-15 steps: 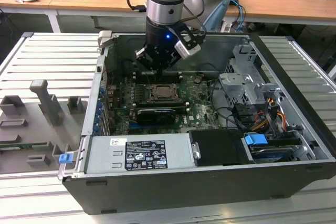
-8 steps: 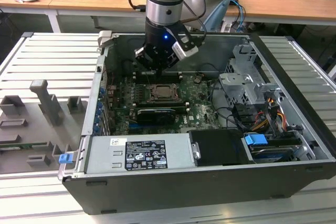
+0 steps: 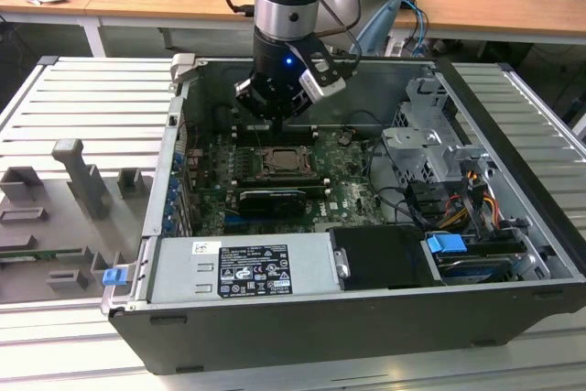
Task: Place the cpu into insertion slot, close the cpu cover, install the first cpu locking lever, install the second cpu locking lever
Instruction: 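Install the first cpu locking lever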
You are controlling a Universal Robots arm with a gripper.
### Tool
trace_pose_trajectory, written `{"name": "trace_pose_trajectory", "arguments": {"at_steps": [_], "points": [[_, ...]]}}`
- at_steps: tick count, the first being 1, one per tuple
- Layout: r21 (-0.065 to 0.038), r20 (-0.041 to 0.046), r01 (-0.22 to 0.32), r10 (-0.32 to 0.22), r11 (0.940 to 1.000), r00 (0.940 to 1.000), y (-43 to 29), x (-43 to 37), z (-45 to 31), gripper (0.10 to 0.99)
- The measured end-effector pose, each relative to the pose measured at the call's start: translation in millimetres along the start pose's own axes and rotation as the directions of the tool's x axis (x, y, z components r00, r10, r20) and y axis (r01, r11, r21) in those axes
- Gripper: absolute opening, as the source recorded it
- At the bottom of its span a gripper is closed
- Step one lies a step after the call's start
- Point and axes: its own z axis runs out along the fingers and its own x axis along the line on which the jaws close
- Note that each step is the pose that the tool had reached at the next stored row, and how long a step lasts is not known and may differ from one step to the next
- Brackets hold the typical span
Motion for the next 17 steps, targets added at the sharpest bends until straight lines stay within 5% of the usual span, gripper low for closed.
{"name": "trace_pose_trajectory", "arguments": {"at_steps": [12,17], "points": [[-0.001,0.0023,-0.044,0.044,0.9990,0.9990,0.2,2.3,0.4,0.106],[-0.006,0.0047,-0.044,0.044,0.9990,0.9990,3.2,26.6,1.5,0.106]]}}
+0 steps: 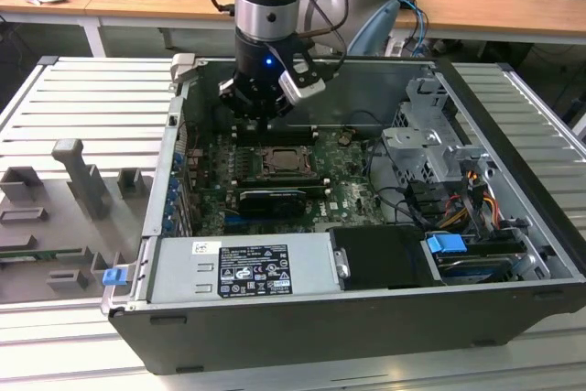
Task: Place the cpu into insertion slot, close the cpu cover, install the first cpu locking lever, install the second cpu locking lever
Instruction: 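Install the first cpu locking lever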
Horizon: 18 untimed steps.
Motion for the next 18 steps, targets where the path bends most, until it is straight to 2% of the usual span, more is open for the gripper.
{"name": "trace_pose_trajectory", "arguments": {"at_steps": [2,4,18], "points": [[-0.007,0.0052,0.000,0.000,1.0000,1.0000,1.0,12.4,0.5,0.106],[-0.010,0.0105,0.000,0.000,1.0000,0.9999,1.6,19.4,0.6,0.106],[-0.010,0.0129,0.000,0.000,1.0000,0.9999,19.8,21.9,2.1,0.106]]}}
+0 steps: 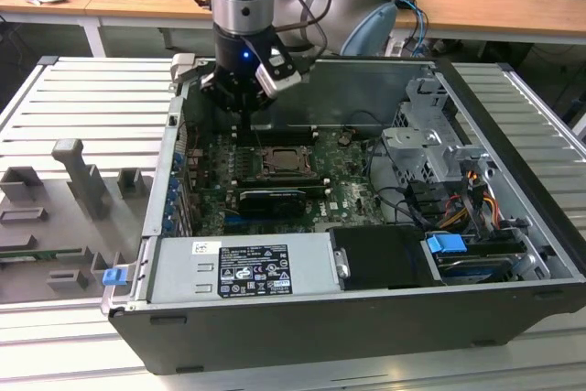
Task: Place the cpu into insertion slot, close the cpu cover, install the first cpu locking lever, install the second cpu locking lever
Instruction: 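Install the first cpu locking lever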
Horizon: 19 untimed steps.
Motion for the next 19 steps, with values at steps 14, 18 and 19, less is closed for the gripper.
{"name": "trace_pose_trajectory", "arguments": {"at_steps": [14,18,19], "points": [[0.002,0.0000,0.000,0.000,1.0000,1.0000,8.9,-9.1,0.9,0.106],[0.002,-0.0002,0.000,0.000,1.0000,1.0000,8.7,-10.3,1.2,0.106],[0.003,-0.0003,0.000,0.000,1.0000,1.0000,8.7,-10.8,1.3,0.106]]}}
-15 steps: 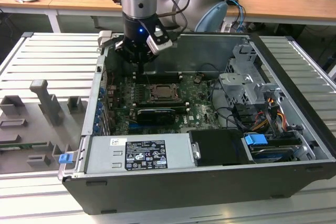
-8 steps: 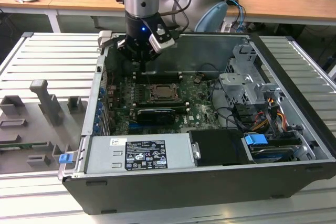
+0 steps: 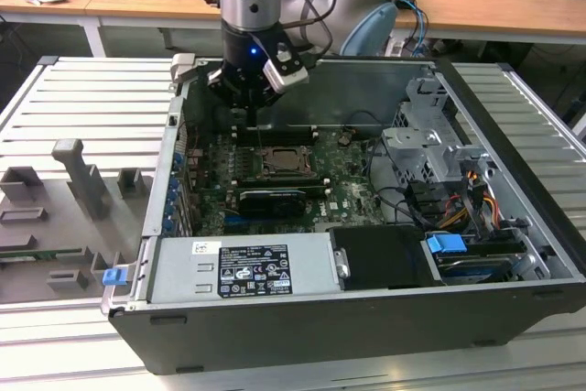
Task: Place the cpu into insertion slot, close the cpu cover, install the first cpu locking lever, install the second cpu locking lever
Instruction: 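Install the first cpu locking lever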
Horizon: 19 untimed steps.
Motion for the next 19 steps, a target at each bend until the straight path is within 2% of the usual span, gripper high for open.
{"name": "trace_pose_trajectory", "arguments": {"at_steps": [9,19], "points": [[0.000,0.0000,0.000,0.000,1.0000,1.0000,-0.8,-8.7,1.4,0.106],[0.000,0.0001,0.000,0.000,1.0000,1.0000,-2.1,-22.6,4.7,0.106]]}}
